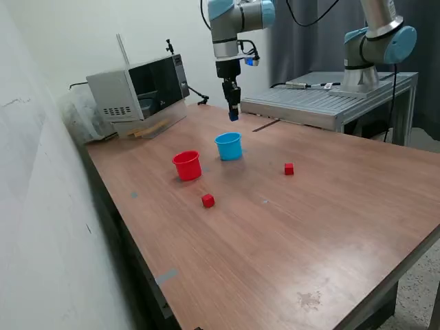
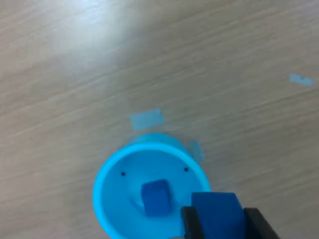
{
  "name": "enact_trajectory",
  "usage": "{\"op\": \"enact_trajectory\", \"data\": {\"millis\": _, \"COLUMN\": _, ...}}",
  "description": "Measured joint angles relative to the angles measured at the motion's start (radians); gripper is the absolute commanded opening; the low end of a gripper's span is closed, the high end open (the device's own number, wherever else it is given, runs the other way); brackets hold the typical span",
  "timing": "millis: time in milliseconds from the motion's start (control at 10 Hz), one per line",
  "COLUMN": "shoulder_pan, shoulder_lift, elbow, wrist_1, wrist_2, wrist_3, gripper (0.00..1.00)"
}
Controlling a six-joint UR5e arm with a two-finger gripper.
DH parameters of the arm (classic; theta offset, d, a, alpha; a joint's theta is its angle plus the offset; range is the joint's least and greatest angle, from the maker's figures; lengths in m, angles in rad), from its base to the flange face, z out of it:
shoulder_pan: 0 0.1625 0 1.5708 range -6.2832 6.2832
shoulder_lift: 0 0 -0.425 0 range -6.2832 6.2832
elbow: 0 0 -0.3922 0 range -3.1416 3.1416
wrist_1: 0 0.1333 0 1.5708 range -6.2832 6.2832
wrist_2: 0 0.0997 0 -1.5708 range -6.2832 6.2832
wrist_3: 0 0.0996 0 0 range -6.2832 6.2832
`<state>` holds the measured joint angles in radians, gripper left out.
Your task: Place red objects in the red bin, and blue objects in the blue bin.
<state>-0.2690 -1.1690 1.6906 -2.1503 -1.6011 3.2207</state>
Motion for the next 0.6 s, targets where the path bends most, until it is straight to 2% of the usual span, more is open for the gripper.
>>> {"op": "enact_trajectory", "data": {"millis": 200, "shoulder_pan": -0.021, "shoulder_lift": 0.010, "elbow": 0.010, "wrist_1": -0.004, "wrist_2": 0.002, "wrist_3": -0.010, "gripper": 0.00}}
{"op": "enact_trajectory", "data": {"millis": 300, "shoulder_pan": -0.031, "shoulder_lift": 0.013, "elbow": 0.013, "wrist_1": -0.008, "wrist_2": 0.002, "wrist_3": -0.012, "gripper": 1.00}}
{"op": "enact_trajectory", "data": {"millis": 600, "shoulder_pan": -0.043, "shoulder_lift": 0.015, "elbow": 0.016, "wrist_1": -0.023, "wrist_2": 0.004, "wrist_3": -0.013, "gripper": 1.00}}
